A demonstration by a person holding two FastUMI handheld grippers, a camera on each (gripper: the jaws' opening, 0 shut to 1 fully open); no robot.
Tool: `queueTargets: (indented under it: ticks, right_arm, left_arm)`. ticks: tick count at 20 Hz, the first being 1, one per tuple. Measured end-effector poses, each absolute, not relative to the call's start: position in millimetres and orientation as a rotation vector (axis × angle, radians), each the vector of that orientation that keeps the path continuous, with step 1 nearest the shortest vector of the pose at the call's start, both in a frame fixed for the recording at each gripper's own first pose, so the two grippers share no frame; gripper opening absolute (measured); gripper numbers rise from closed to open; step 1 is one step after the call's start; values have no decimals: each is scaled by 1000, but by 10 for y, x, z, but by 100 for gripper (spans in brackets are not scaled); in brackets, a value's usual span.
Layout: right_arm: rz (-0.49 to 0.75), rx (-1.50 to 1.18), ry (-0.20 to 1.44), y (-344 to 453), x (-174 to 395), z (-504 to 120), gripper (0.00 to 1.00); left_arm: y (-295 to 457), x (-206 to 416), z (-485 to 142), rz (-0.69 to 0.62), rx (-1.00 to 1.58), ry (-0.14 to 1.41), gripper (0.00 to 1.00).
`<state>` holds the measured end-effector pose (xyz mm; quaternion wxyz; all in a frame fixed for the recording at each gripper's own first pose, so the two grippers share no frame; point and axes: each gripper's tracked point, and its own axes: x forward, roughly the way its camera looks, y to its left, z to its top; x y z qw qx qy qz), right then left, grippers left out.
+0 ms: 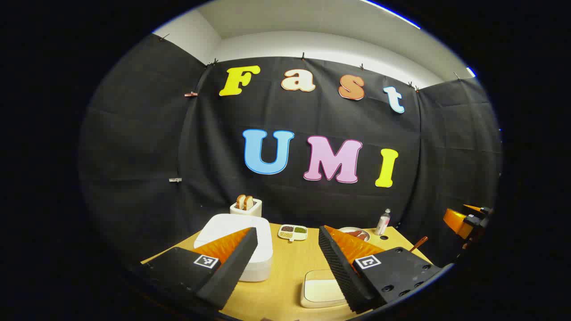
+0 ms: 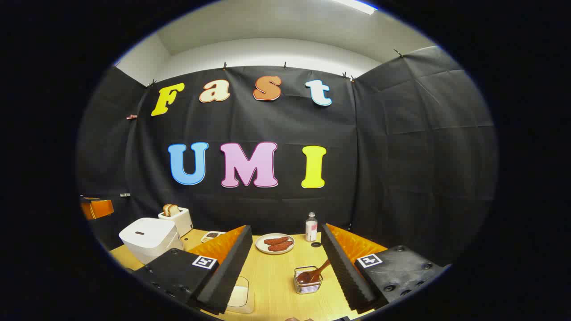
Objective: Close the left gripper, press the button to open the rice cooker; take a wooden spoon from the chopstick holder with the right hand, scoop a spoonful of rice and pour it into the rice cooker, then put the wooden spoon back into the chopstick holder.
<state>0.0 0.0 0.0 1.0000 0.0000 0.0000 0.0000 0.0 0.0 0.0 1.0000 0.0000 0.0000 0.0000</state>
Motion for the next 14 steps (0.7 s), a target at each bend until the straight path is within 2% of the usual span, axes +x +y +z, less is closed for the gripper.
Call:
queueTargets:
  ticks: [8,14]
  right_arm:
    - [-86,-33,-3,291,-467,118,96]
    - [-122,-25,-6,496,-669,136,96]
  left_arm:
    - [423,-170,-98,-81,-11,8,95]
    - [680,-228,-132,-96,-16,13,95]
